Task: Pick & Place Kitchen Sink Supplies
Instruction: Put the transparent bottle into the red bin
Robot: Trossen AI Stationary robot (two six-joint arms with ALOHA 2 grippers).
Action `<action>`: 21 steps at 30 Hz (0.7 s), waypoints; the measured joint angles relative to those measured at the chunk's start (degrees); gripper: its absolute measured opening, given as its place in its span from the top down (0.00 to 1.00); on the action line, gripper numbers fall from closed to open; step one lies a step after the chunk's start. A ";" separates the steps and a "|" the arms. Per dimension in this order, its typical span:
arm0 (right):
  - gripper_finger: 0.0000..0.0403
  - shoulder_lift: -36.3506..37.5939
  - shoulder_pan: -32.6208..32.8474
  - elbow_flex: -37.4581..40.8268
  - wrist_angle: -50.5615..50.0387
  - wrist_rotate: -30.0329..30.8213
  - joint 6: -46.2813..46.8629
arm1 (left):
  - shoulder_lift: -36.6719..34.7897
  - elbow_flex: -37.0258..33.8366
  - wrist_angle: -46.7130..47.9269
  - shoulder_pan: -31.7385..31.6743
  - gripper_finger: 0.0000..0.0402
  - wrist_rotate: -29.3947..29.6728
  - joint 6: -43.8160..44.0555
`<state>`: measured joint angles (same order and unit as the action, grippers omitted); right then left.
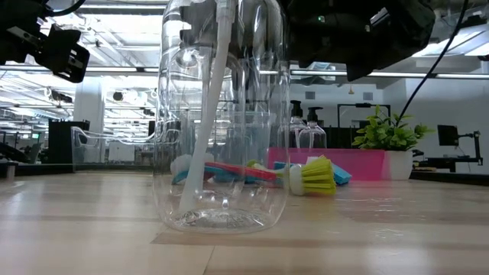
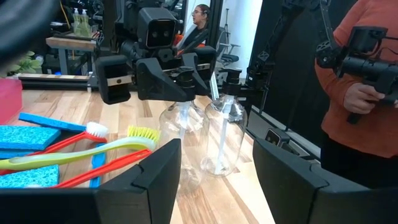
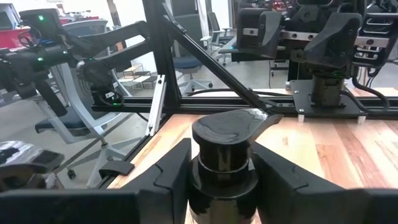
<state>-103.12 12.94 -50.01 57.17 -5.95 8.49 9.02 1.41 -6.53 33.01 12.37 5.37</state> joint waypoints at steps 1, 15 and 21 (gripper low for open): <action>0.67 0.01 -0.01 -0.01 -0.01 0.01 0.02 | 0.00 0.00 -0.01 -0.01 0.50 -0.01 0.00; 0.69 0.74 -0.41 0.04 -1.62 -0.01 0.21 | -0.02 0.00 -0.01 0.00 0.50 0.00 0.00; 0.65 0.87 -0.41 0.04 -1.61 -0.01 0.15 | -0.02 0.00 -0.01 -0.01 0.50 0.00 0.00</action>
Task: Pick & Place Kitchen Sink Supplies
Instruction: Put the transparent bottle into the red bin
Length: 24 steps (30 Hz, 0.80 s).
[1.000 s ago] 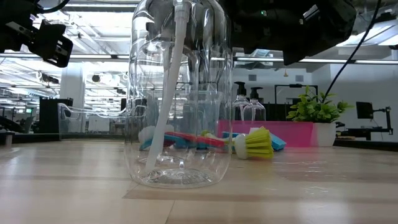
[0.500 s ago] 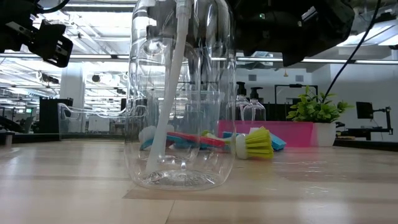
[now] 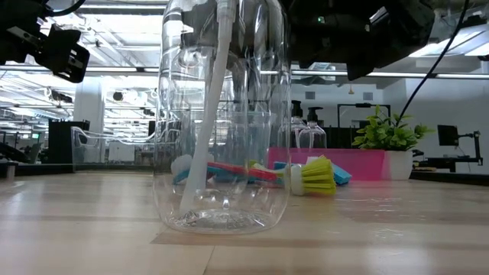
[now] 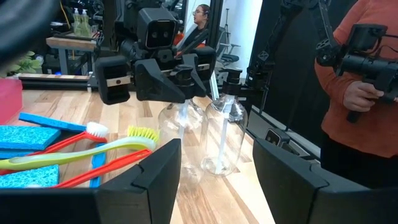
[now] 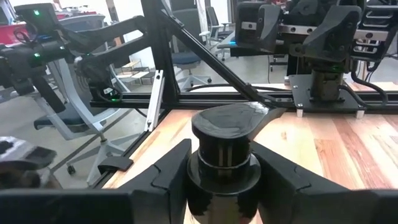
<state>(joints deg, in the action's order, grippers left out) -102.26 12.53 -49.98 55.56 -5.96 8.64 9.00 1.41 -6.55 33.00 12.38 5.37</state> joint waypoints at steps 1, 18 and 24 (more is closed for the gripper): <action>0.66 0.00 0.00 0.00 -0.01 0.00 0.00 | 0.00 0.00 0.00 0.02 0.50 0.00 0.00; 0.69 7.15 0.14 0.04 -8.37 3.08 -4.74 | -0.01 0.00 0.00 0.02 0.50 -0.02 0.00; 0.66 13.59 0.04 0.04 -16.32 4.35 -4.74 | -0.01 0.00 0.00 0.02 0.50 0.00 0.00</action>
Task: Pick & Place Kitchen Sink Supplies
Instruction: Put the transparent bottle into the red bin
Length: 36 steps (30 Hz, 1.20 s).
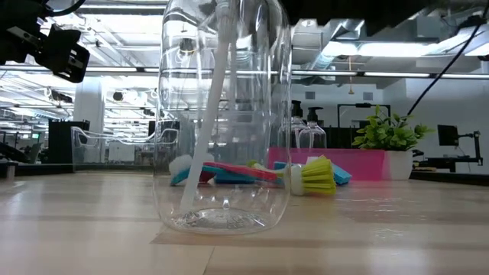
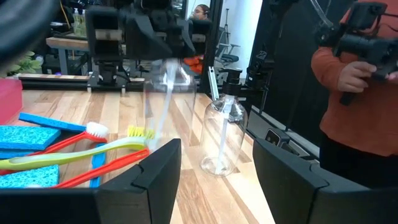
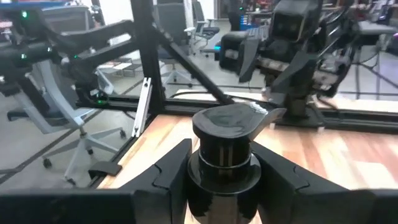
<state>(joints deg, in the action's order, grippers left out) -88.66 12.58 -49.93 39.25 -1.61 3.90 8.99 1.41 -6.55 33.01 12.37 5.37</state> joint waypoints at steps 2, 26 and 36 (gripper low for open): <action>0.67 2.51 0.02 0.00 -2.71 1.19 -0.79 | 0.00 0.00 -0.02 -0.02 0.50 0.01 0.00; 0.66 37.35 0.31 12.14 -24.04 20.79 -1.91 | 0.00 0.00 -0.02 -0.02 0.50 -0.01 0.00; 0.65 48.55 0.37 19.32 -25.70 33.72 -1.88 | 0.00 0.00 -0.02 0.00 0.50 0.01 0.00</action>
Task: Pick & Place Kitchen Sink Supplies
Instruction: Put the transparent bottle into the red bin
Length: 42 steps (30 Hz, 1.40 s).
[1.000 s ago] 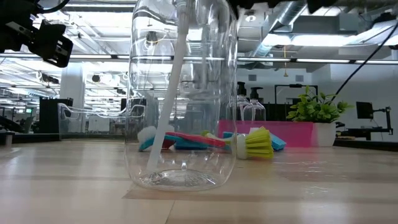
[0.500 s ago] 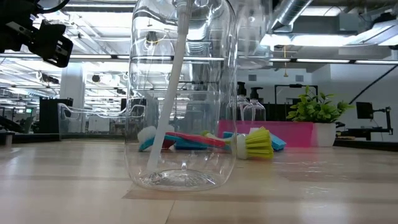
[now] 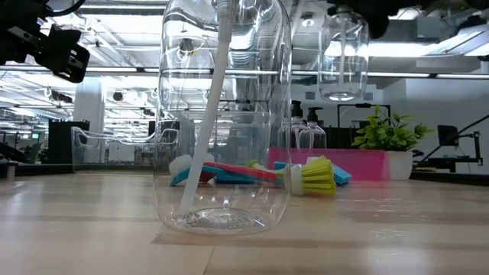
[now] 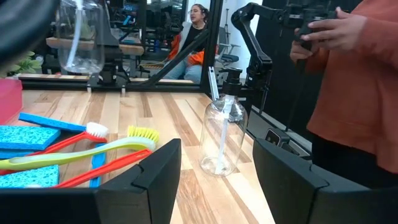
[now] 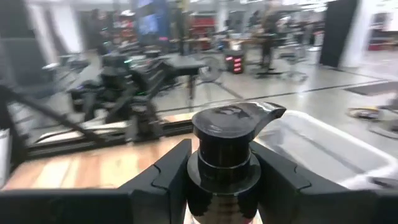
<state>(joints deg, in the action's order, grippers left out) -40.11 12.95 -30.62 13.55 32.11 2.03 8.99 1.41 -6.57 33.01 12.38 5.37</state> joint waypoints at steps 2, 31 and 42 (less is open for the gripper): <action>0.65 1.26 0.00 0.09 -1.22 3.66 -0.01 | 0.00 0.00 0.00 -0.02 0.50 -0.01 0.00; 0.66 -5.60 -26.98 0.07 3.25 -1.00 4.04 | 0.00 0.00 0.00 -0.02 0.50 -0.02 0.00; 0.67 -15.63 -42.58 0.03 12.94 -18.09 5.60 | 0.01 0.00 0.00 -0.01 0.50 -0.01 0.00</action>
<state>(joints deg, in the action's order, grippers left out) -55.75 -29.63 -30.59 26.49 14.02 7.63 9.00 1.41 -6.57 33.01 12.37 5.37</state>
